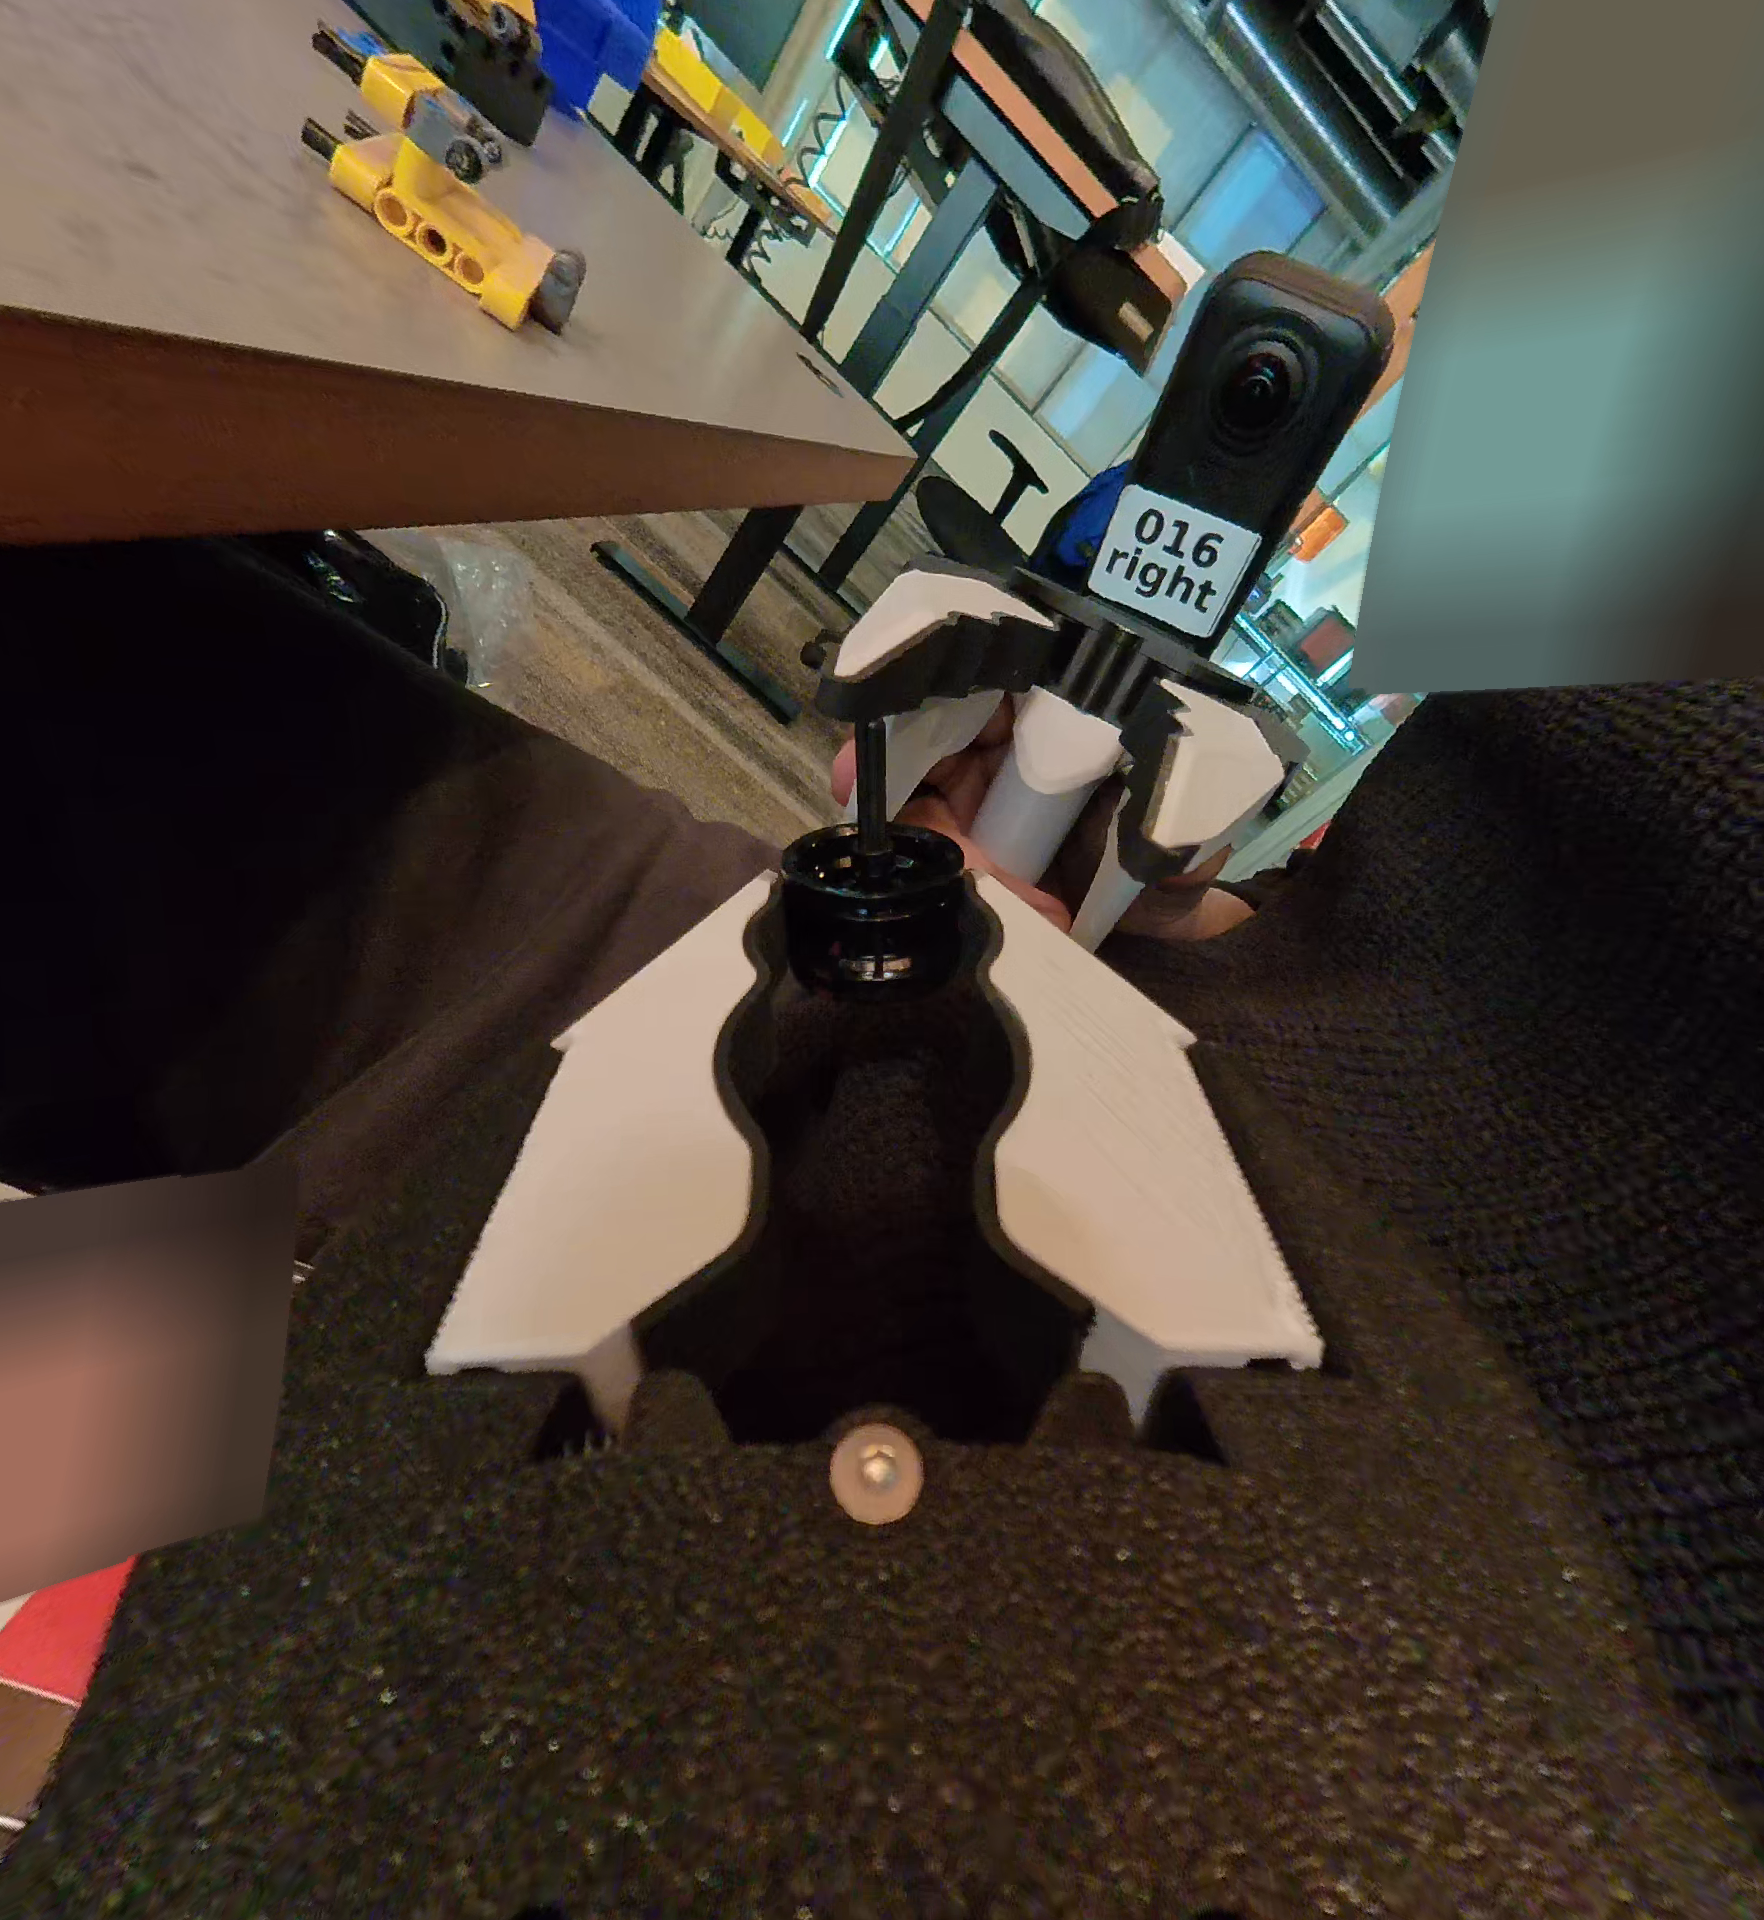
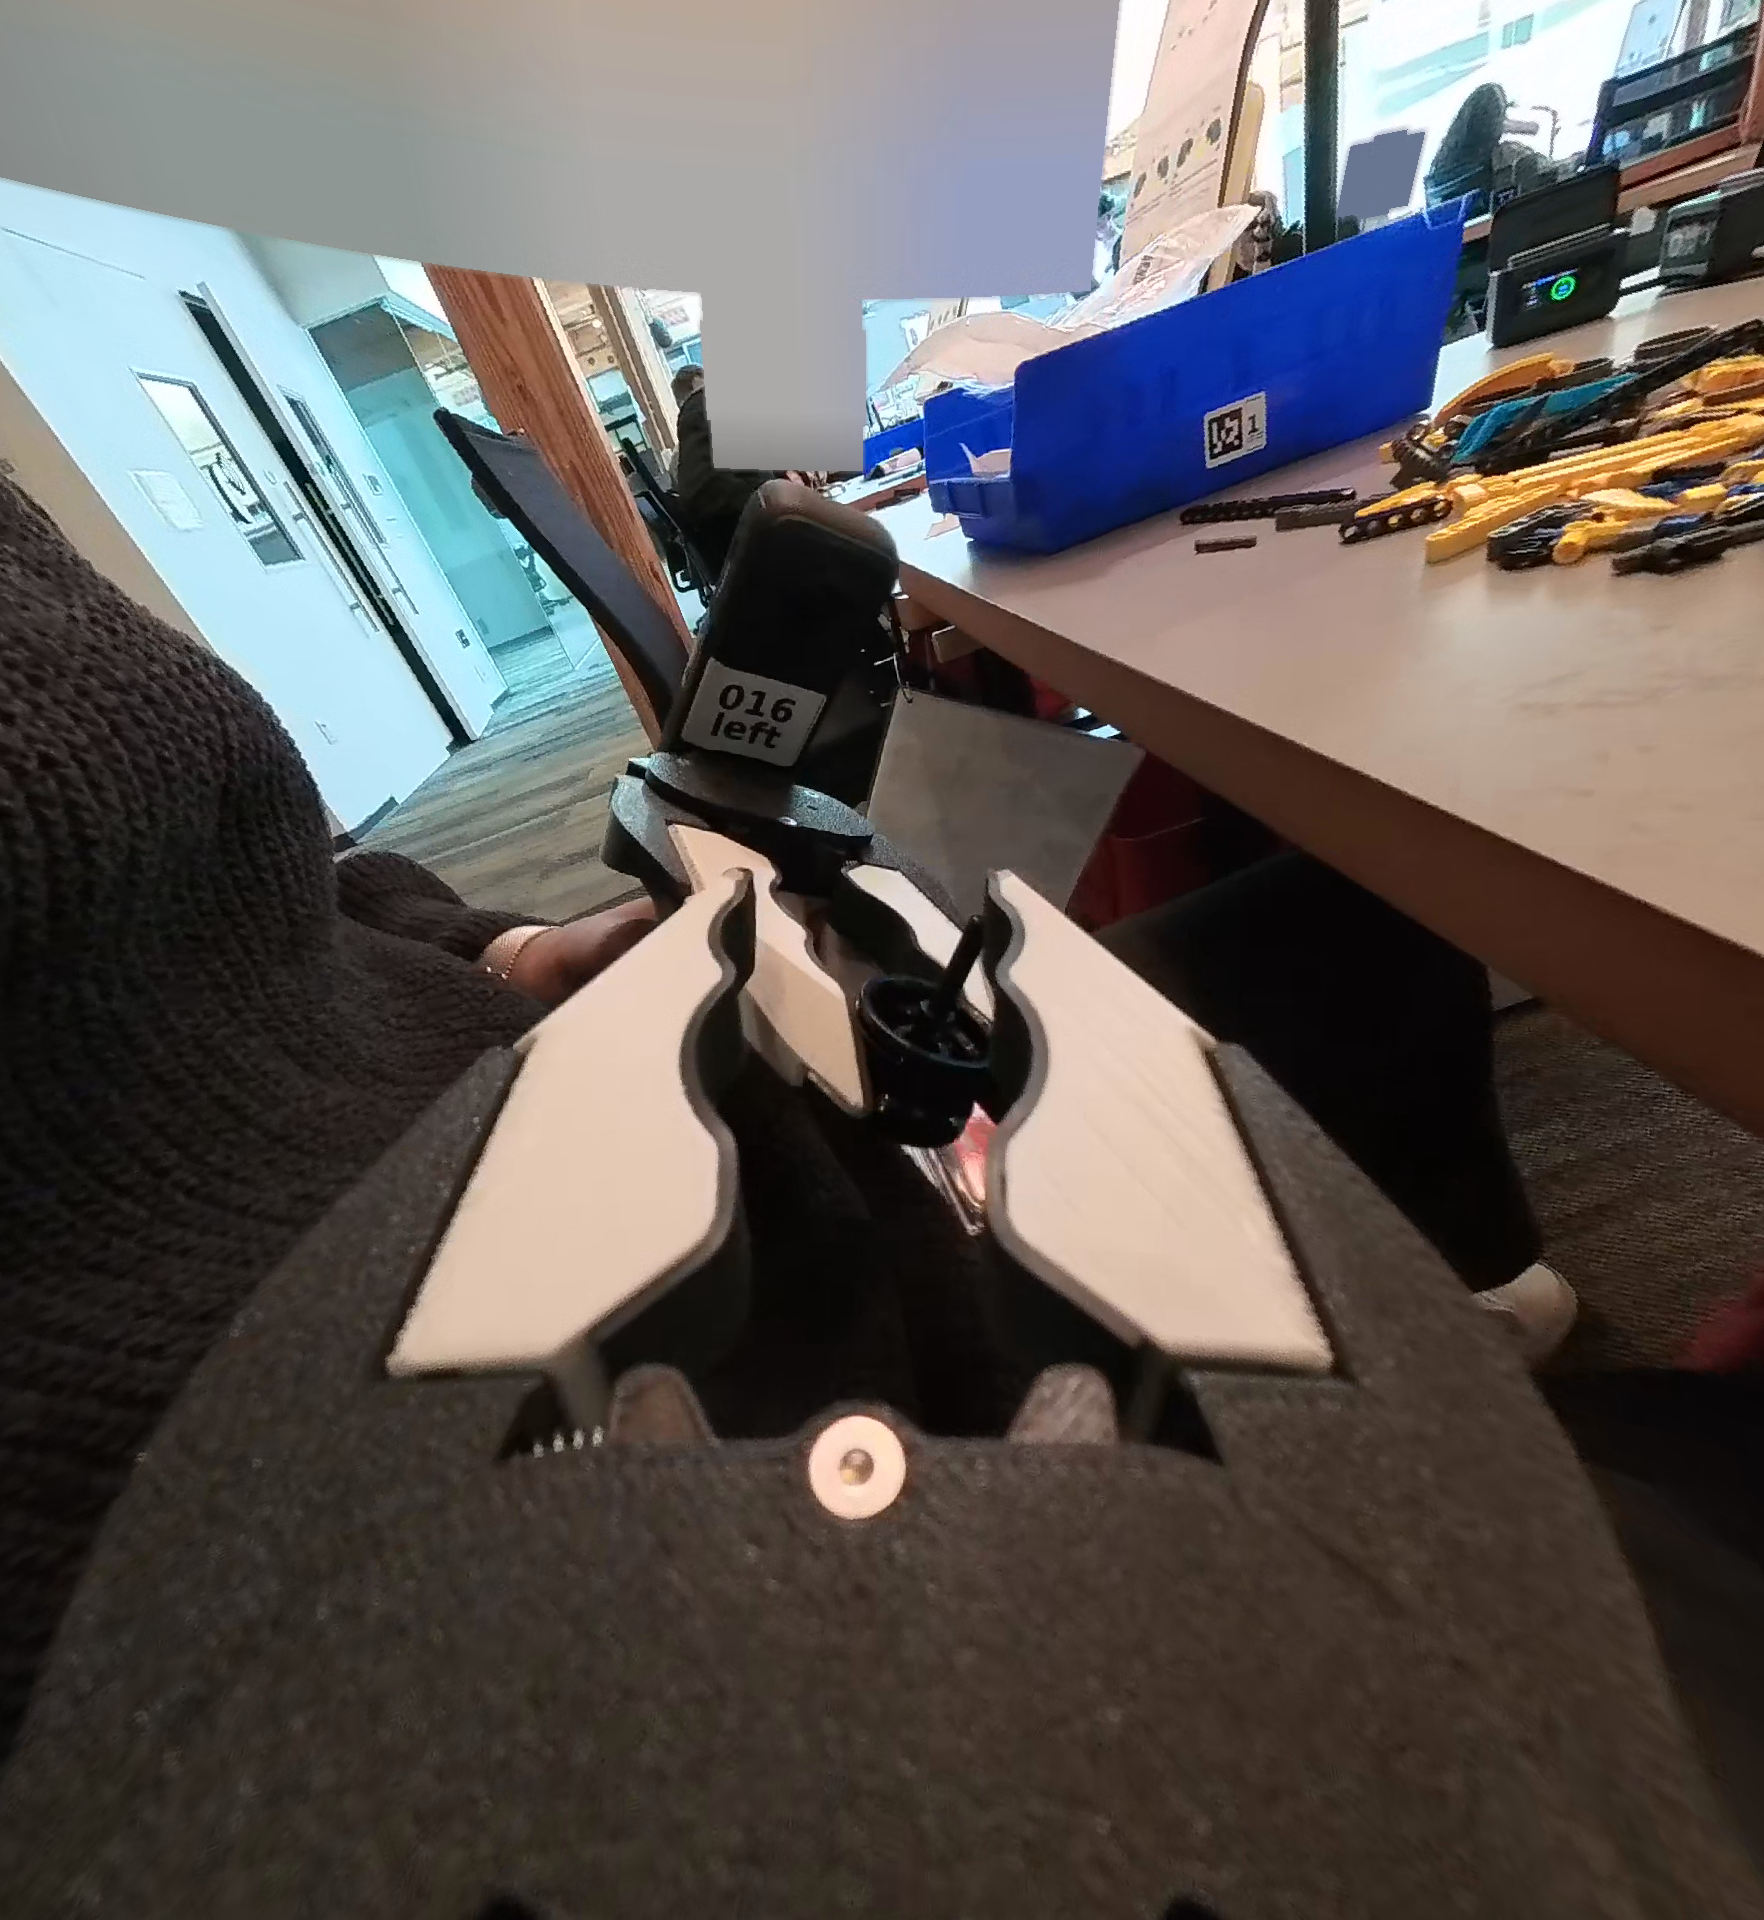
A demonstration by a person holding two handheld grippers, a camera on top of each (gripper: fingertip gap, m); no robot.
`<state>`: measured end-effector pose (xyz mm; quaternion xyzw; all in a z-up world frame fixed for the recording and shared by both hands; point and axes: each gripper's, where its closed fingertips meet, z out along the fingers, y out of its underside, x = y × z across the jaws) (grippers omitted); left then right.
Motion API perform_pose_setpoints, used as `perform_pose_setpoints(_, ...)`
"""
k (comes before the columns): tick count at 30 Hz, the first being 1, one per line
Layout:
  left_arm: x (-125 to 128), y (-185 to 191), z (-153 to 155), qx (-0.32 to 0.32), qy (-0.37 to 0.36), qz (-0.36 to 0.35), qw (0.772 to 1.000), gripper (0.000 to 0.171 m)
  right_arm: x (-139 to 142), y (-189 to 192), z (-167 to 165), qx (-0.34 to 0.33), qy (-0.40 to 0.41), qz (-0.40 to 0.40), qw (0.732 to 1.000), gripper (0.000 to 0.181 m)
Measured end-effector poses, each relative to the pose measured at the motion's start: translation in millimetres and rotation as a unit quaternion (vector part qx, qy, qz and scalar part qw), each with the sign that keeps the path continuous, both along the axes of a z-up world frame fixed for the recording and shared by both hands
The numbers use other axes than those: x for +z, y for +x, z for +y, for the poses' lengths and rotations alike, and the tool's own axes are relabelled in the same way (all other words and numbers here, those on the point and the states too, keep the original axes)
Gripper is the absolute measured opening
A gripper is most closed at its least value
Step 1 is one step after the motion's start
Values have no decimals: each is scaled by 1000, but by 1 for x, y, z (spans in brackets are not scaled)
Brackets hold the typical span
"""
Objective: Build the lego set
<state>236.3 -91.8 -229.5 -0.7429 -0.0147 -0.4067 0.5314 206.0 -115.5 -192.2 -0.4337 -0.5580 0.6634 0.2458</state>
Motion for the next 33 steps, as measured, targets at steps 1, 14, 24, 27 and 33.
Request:
perform_pose_setpoints(1,0,0,1,-1,-1,-1,1000,32,0,0,0,0,1,0,1000,44)
perform_pose_setpoints(14,-2,3,4,-4,-11,1,1000,32,-2,1,2,5,-1,5,1000,44)
perform_pose_setpoints(24,-5,7,5,-12,-19,12,1000,32,-4,2,-3,18,11,6,1000,44)
perform_pose_setpoints(27,-5,8,6,-13,-21,14,1000,32,-4,2,-3,19,14,8,1000,44)
perform_pose_setpoints(33,-6,9,8,-12,-27,17,999,32,-4,3,0,19,6,11,1000,44)
